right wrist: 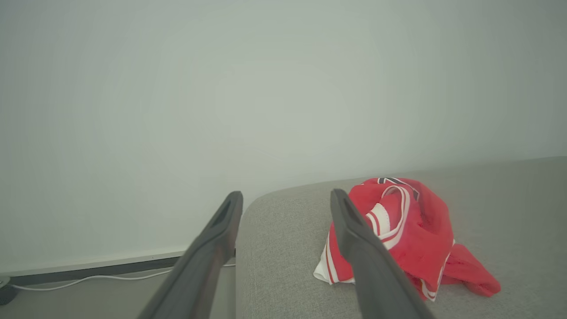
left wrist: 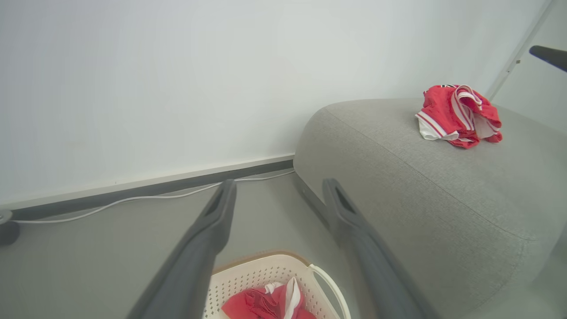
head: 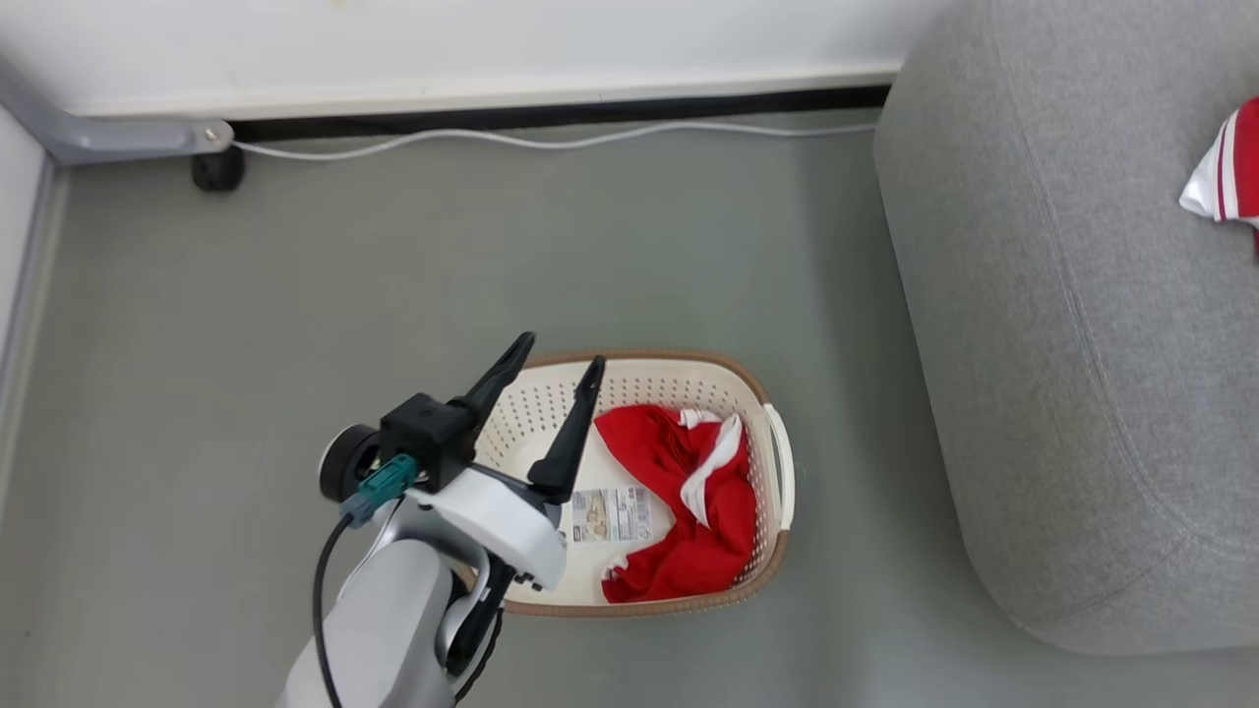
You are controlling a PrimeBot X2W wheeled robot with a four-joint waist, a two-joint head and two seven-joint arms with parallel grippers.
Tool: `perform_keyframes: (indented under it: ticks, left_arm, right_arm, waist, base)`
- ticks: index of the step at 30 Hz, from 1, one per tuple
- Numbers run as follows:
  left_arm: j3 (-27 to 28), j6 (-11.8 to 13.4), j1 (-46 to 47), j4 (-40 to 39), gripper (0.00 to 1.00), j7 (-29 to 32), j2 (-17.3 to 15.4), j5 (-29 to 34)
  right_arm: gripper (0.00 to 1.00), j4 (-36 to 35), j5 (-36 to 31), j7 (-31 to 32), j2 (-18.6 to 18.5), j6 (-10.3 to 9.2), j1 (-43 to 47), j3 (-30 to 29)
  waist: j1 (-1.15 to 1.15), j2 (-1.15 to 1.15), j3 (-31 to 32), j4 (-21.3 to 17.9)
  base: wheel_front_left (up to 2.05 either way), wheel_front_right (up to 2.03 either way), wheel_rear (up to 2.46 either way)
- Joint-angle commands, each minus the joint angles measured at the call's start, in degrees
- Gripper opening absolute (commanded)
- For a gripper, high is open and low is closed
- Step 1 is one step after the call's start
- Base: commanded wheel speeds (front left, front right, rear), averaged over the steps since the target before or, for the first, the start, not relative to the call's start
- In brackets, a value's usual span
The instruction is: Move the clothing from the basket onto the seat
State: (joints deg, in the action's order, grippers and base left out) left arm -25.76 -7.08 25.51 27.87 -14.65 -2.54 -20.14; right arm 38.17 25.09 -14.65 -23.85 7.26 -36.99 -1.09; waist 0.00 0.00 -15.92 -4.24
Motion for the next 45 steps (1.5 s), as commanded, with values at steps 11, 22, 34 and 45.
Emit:
perform_keyframes:
  ticks: [11, 22, 34, 45]
  left_arm:
    - [13.3, 0.4, -6.2, -2.7, 1.0, -0.3, -1.4, 3.0]
    - [22.6, 3.2, -12.3, -6.3, 1.0, -0.3, -2.4, 6.1]
    - [28.8, 5.0, -21.0, -11.7, 1.0, -0.3, -1.4, 8.0]
    - [28.5, 6.2, -27.5, -14.4, 1.0, -0.3, -0.6, 9.1]
  right_arm:
    - [1.0, -9.6, 3.0, -0.3, 1.8, 0.23, 8.9, 7.7]
    - [1.0, -18.7, 2.4, -0.3, 4.4, 0.23, 17.1, 8.9]
    - [1.0, -23.8, -1.3, -0.3, 7.2, 0.23, 26.6, 9.7]
    - [1.0, -19.6, -3.3, -0.3, 8.5, 0.23, 31.3, 10.1]
  waist:
    - [0.0, 0.0, 8.8, 4.4]
    - [0.0, 0.0, 11.4, 5.0]
    - [0.0, 0.0, 14.2, 4.4]
    - [0.0, 0.0, 15.2, 4.3]
  base:
    - [0.0, 0.0, 0.0]
    - [0.0, 0.0, 0.0]
    - [0.0, 0.0, 0.0]
    - [0.0, 0.0, 0.0]
